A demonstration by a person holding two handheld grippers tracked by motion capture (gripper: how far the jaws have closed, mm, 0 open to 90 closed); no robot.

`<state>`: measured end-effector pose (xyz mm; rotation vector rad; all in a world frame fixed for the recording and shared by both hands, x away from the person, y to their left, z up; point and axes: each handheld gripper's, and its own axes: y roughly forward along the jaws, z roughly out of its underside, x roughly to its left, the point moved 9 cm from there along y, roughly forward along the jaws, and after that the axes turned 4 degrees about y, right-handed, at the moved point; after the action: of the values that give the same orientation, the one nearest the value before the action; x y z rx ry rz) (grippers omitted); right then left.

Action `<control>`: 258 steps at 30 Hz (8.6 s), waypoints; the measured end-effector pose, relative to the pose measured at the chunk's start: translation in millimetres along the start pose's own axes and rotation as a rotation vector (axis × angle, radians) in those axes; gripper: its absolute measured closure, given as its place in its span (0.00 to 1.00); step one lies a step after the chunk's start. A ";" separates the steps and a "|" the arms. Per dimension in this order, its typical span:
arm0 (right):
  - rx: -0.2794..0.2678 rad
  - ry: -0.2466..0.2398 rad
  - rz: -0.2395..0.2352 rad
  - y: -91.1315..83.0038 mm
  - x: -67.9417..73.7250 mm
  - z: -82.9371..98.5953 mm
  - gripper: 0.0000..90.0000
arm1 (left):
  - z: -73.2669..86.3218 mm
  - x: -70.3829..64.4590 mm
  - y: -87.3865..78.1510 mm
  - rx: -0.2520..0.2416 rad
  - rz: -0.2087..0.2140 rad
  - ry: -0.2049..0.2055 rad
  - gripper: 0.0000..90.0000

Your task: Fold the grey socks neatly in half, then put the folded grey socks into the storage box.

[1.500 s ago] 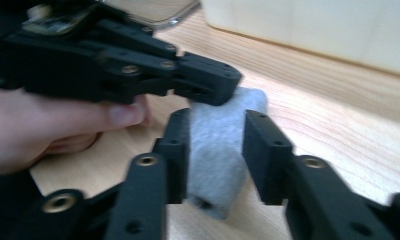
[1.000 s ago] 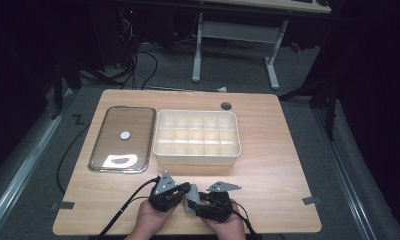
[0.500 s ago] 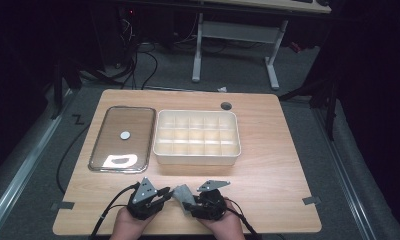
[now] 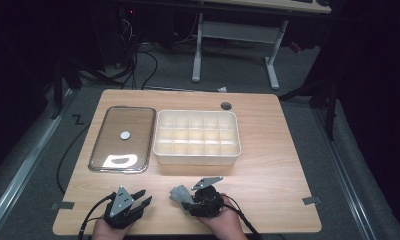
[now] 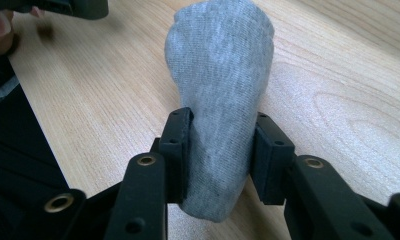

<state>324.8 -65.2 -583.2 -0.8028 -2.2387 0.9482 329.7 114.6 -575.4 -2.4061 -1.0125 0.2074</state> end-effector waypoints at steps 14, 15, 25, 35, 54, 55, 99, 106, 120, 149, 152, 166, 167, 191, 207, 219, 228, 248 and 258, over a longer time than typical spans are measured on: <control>-0.027 -0.024 0.052 -14.6 -6.8 -7.5 0.77 | -0.3 21.3 -4.6 -0.026 -0.009 -0.100 0.60; -0.028 -0.021 0.058 -16.1 -9.7 -7.7 0.77 | -0.4 21.7 -4.5 -0.031 -0.006 -0.107 0.59; -0.058 0.014 0.118 -32.3 -37.5 -2.9 0.77 | 1.9 20.6 -2.9 -0.013 0.005 -0.080 0.52; -0.064 0.040 0.164 -46.2 -62.5 8.8 0.77 | 3.0 23.5 -2.7 -0.001 -0.013 -0.077 0.51; -0.048 0.071 0.277 -80.5 -104.4 23.5 0.77 | 3.5 24.6 -1.1 0.006 -0.041 -0.057 0.48; -0.048 0.071 0.277 -80.5 -104.4 23.5 0.77 | 3.5 24.2 -1.1 0.006 -0.041 -0.057 0.48; 0.142 0.087 0.384 -140.2 -131.9 -73.1 0.78 | 2.1 10.8 3.3 0.010 -0.010 -0.006 0.47; 0.185 0.097 0.397 -130.7 -146.2 -88.6 0.78 | 1.0 11.2 0.5 -0.002 -0.015 -0.005 0.47; 0.354 0.099 0.429 -97.8 -170.0 -99.3 0.78 | 1.4 10.8 0.4 -0.004 -0.007 -0.005 0.47; 0.568 0.112 0.385 -56.7 -185.8 -78.5 0.82 | 1.1 12.2 -0.6 -0.012 -0.002 -0.028 0.47; 0.577 0.114 0.373 -53.9 -186.9 -77.0 0.82 | 1.4 12.3 -0.3 -0.010 -0.002 -0.028 0.47; 0.584 0.115 0.366 -45.3 -187.6 -73.1 0.81 | 1.7 10.5 0.1 -0.002 0.005 -0.023 0.47; 0.583 0.115 0.367 -45.4 -187.6 -73.2 0.81 | 1.7 10.6 -0.1 -0.003 0.004 -0.023 0.47; 0.488 0.145 0.347 -78.7 -178.2 -99.8 0.73 | 1.4 10.4 0.6 0.000 0.015 -0.032 0.47; 0.514 0.119 0.398 -65.3 -184.4 -103.0 1.00 | 2.6 11.5 0.8 0.006 0.020 -0.032 0.47; 0.519 0.133 0.399 -58.7 -187.2 -97.6 1.00 | 2.3 9.0 1.7 0.006 0.024 -0.029 0.47; 0.562 0.163 0.376 -42.2 -194.0 -88.9 1.00 | 3.2 7.8 2.2 0.010 0.030 -0.028 0.47; 0.538 0.204 0.361 -37.1 -195.4 -83.9 1.00 | 1.7 10.7 -0.5 0.000 0.014 -0.039 0.47; 0.534 0.189 0.372 -40.6 -194.2 -85.5 1.00 | 1.6 10.9 -0.2 0.001 0.014 -0.038 0.47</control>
<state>499.2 -189.4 -554.0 -1.0145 -1.5862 1.4903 336.8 123.0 -576.1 -2.4177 -1.0123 0.2596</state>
